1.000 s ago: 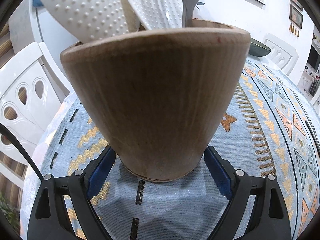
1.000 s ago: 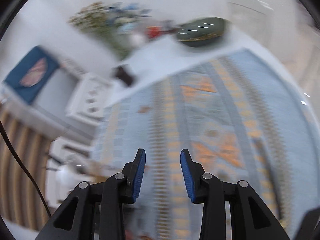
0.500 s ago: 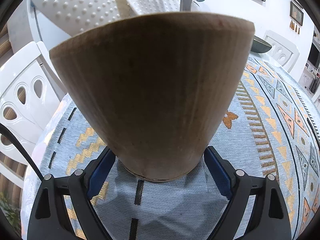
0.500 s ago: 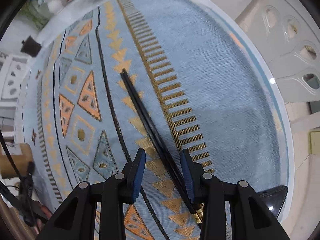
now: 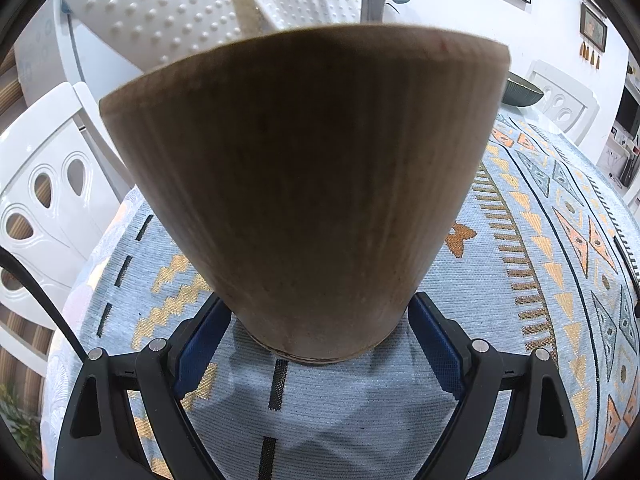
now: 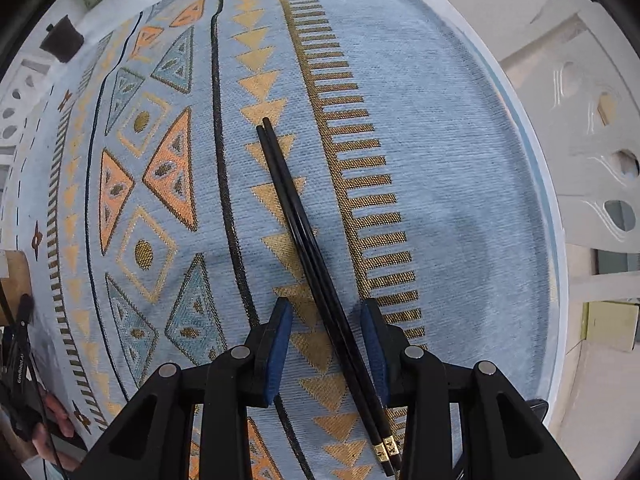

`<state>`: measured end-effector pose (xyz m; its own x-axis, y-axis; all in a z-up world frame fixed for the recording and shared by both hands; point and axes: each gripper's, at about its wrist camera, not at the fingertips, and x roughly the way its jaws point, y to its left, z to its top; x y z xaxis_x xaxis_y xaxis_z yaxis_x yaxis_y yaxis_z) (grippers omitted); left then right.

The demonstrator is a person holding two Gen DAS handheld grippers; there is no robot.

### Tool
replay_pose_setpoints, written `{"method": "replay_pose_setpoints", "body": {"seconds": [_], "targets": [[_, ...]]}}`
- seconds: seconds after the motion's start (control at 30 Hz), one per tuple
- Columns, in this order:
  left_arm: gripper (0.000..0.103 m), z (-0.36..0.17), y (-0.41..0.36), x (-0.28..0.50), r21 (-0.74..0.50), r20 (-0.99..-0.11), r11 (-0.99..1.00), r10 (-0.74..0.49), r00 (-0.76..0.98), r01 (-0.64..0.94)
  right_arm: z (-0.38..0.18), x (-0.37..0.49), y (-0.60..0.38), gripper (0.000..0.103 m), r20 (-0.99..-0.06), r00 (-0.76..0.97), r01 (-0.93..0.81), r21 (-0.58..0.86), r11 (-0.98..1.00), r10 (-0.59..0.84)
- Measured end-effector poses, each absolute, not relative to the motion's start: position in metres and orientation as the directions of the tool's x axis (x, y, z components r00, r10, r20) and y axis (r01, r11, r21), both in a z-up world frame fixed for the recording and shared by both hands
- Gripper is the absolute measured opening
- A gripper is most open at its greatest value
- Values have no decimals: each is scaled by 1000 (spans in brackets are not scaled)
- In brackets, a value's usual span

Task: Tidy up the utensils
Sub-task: 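Move the right gripper to the black chopsticks and grasp one, then lift the chopstick upright and carry it over the wooden cup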

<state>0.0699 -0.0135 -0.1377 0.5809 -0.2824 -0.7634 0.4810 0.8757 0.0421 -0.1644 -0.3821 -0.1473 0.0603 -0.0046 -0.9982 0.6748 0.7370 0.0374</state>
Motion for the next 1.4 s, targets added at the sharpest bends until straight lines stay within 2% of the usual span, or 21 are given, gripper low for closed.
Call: {"method": "replay_pose_setpoints", "body": {"seconds": [0.17, 0.23, 0.27, 0.37, 0.5, 0.83, 1.03, 1.2, 1.4], "targets": [[89, -138, -13, 70, 42, -764, 876, -282, 581, 481, -144, -154, -377, 28, -998, 63, 685, 29, 728, -20], [89, -138, -13, 69, 41, -764, 876, -282, 581, 481, -144, -149, -372, 18, -998, 63, 692, 22, 722, -30], [89, -138, -13, 69, 41, -764, 876, -283, 580, 481, -143, -149, -370, 18, -997, 65, 697, 26, 716, -28], [89, -138, -13, 70, 41, -764, 876, -283, 580, 481, -140, -153, -368, 11, -989, 123, 733, 150, 664, 87], [89, -139, -14, 69, 39, -764, 876, -284, 579, 481, -143, -159, -372, 11, -966, 174, 771, 256, 583, 193], [89, -139, -12, 70, 36, -765, 876, -286, 578, 481, -137, -140, -345, 11, -990, 124, 730, 135, 670, 64], [89, -139, -8, 69, 35, -765, 876, -287, 577, 481, -122, -159, -333, 10, -960, 255, 734, 271, 623, 117], [89, -140, -8, 70, 36, -766, 876, -285, 576, 481, -105, -167, -331, 10, -944, 308, 719, 313, 620, 119], [89, -141, -8, 68, 39, -768, 876, -282, 575, 481, -121, -163, -340, 10, -936, 305, 709, 348, 613, 179]]}}
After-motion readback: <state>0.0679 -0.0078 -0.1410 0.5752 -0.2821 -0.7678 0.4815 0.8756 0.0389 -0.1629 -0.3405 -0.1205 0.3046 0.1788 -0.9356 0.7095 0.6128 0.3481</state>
